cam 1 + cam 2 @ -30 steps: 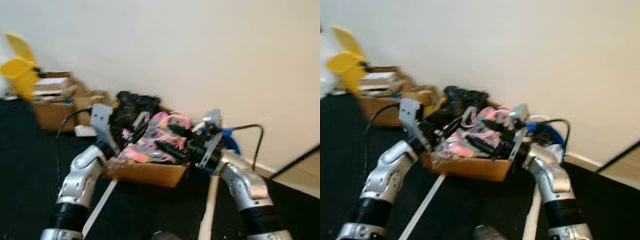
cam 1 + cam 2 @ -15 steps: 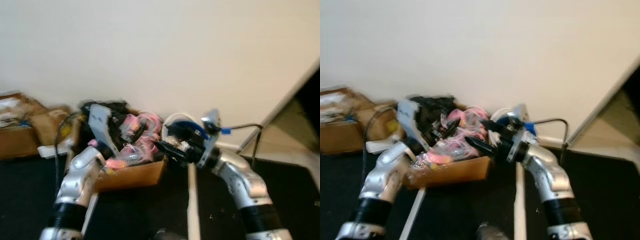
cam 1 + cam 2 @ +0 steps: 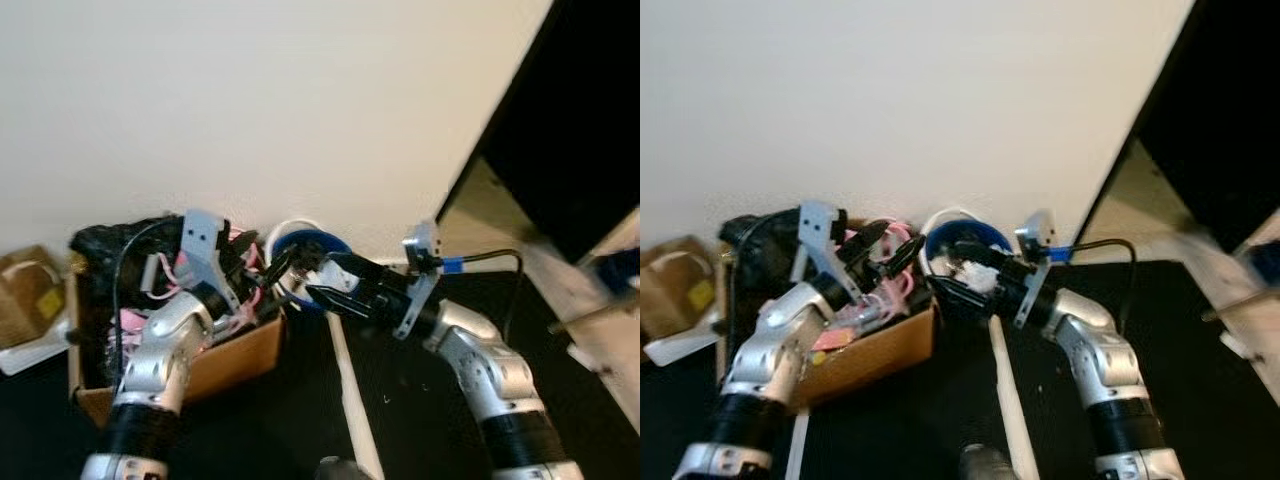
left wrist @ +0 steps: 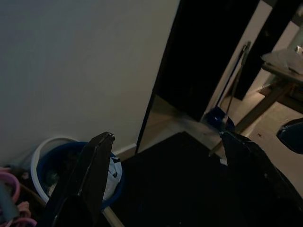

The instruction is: Picking trash to rubbish bin

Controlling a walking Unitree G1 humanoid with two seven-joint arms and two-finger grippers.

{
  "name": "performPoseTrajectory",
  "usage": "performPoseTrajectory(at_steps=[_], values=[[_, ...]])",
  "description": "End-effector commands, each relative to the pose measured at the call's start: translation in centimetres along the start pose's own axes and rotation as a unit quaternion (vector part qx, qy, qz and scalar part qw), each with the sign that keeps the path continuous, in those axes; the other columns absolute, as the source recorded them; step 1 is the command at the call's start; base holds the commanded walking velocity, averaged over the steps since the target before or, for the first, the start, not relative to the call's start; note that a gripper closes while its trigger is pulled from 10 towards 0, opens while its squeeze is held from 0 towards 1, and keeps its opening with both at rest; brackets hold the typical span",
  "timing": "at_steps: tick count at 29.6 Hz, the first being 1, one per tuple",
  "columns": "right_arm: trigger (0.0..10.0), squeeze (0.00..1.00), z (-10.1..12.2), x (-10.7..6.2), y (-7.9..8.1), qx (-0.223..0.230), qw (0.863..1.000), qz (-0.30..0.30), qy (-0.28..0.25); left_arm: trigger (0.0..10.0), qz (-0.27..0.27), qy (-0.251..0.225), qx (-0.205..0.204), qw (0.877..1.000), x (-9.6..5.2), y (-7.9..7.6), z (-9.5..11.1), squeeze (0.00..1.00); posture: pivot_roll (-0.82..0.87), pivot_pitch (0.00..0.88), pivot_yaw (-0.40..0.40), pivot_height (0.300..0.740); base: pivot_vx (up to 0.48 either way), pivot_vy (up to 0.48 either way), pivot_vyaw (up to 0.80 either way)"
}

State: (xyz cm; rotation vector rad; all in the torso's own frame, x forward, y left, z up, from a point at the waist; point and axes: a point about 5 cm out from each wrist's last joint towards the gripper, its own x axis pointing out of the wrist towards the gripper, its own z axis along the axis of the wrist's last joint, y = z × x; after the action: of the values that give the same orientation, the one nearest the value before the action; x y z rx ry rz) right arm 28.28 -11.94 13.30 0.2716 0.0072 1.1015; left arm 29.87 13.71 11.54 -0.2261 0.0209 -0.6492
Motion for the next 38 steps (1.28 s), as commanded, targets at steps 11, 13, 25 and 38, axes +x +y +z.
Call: performPoseTrajectory(at_steps=[11, 13, 25, 38], values=[[9.6, 0.0, 0.14, -0.47, -0.09, -0.004, 1.0, -0.004, 0.002, 10.0, -0.006, -0.01, 0.0, 1.0, 0.52, -0.24, 0.37, 0.0, 0.0, 0.0, -0.015, 0.74, 0.0, 0.0, -0.79], [9.6, 0.0, 0.15, -0.53, -0.15, -0.005, 1.0, -0.007, 0.003, 10.0, -0.004, -0.012, -0.002, 1.0, 0.61, -0.22, 0.42, 0.0, -0.01, 0.0, -0.014, 0.74, 0.0, 0.0, -0.79], [8.8, 0.0, 0.47, -0.3, -0.11, -0.001, 1.0, -0.002, -0.009, 10.0, 0.016, -0.021, 0.006, 1.0, 0.63, 0.23, 0.76, 0.0, 0.01, 0.0, -0.01, 0.74, 0.0, 0.0, -0.79], [9.3, 0.0, 0.62, -0.23, -0.26, -0.004, 1.0, -0.009, -0.012, 10.0, 0.023, -0.023, 0.002, 0.999, 0.7, 0.31, 0.73, 0.0, 0.0, 0.0, -0.013, 0.74, 0.0, 0.0, -0.79]])
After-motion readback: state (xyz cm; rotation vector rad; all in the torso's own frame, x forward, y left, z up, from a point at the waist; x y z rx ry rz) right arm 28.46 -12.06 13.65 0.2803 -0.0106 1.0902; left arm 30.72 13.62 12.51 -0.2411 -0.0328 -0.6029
